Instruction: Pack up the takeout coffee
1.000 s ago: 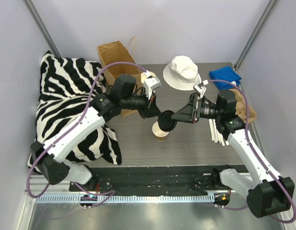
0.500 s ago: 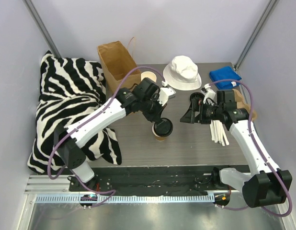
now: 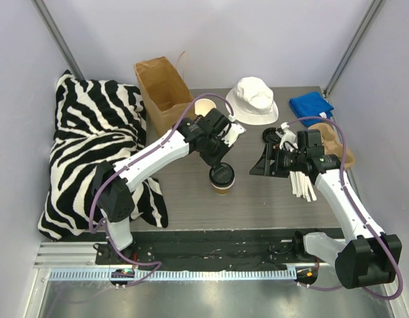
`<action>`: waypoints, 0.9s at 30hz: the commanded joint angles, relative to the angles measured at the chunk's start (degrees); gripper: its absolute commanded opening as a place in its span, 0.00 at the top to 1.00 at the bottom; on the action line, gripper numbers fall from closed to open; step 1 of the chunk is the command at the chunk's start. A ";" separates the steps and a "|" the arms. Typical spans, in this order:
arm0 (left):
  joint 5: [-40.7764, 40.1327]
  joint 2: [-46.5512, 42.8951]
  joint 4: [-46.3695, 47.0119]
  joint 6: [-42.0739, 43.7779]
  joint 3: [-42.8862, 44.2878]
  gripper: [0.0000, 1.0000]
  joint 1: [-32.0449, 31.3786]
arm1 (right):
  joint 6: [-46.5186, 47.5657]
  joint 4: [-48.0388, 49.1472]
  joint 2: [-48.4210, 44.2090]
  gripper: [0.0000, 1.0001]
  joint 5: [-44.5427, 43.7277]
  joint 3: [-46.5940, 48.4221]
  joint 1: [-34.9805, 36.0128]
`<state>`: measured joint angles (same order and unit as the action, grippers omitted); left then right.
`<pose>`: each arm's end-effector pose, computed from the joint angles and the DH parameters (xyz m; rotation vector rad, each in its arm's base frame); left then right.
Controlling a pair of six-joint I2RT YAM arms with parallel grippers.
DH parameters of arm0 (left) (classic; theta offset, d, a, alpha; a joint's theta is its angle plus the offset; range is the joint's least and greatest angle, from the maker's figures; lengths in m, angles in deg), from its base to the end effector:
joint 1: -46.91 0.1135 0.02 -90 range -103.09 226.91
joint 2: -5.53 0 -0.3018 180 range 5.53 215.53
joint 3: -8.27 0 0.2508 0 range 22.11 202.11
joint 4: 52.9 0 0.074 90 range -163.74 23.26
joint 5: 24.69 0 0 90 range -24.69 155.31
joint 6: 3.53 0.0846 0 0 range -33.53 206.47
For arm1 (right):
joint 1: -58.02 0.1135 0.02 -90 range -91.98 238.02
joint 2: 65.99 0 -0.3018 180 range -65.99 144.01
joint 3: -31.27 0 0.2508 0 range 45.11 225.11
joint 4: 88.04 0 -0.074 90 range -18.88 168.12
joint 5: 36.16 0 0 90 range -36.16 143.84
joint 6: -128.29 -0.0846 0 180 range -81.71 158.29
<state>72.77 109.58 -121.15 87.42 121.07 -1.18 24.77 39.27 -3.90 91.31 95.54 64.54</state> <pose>0.2732 -0.3209 0.3084 1.1509 2.4087 -0.4505 0.2118 0.0760 0.2808 -0.1458 2.4247 0.9559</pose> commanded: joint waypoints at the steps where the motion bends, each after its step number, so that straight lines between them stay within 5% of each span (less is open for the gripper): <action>1: -1.40 1.15 0.89 0.19 3.34 1.00 -0.07 | -0.98 3.61 -1.18 0.27 2.78 -0.69 -0.02; 27: -1.84 5.55 0.01 -0.25 4.14 1.00 -0.24 | -1.25 4.49 -1.00 0.31 6.03 -1.48 0.07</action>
<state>70.91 114.81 -121.09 87.16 123.58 -1.20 23.90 41.72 -3.90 95.97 93.84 64.54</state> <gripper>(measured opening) 0.017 0.685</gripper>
